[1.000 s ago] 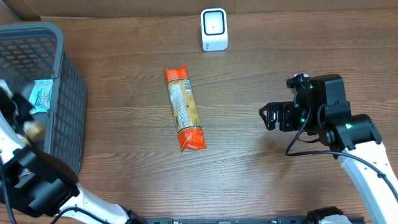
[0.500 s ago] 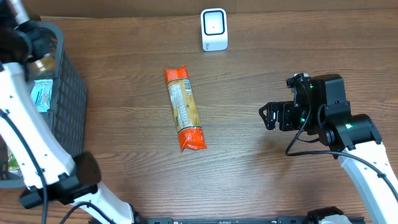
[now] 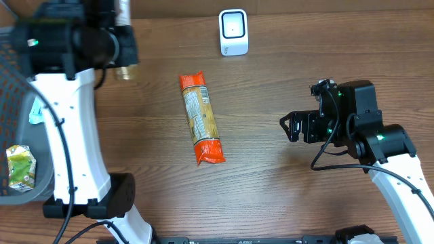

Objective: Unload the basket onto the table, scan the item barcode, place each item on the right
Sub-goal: 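Carry the white tube out and place it beside the spaghetti pack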

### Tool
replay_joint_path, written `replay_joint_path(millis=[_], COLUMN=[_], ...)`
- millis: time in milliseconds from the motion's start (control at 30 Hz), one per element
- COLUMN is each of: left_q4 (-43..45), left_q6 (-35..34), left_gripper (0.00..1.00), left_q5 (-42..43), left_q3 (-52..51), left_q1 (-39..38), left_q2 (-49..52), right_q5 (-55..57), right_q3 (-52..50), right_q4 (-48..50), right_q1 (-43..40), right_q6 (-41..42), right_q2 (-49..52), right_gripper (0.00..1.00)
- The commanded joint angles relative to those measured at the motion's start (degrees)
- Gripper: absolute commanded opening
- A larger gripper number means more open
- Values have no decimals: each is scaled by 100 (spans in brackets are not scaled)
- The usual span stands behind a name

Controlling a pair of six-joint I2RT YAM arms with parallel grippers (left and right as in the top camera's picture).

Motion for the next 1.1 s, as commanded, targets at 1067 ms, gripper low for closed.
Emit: replay_joint_path(millis=[1067], left_q4=[4319], left_q6=[-1344], left_gripper=[4], left_q5=[586], left_q3=[-6568], left_q1=[-1187], left_q2=[44], right_q5=[24], right_q3=[122], right_q4=[35], right_q1=[17], right_q6=[-7], right_q2=[50], right_gripper=[100])
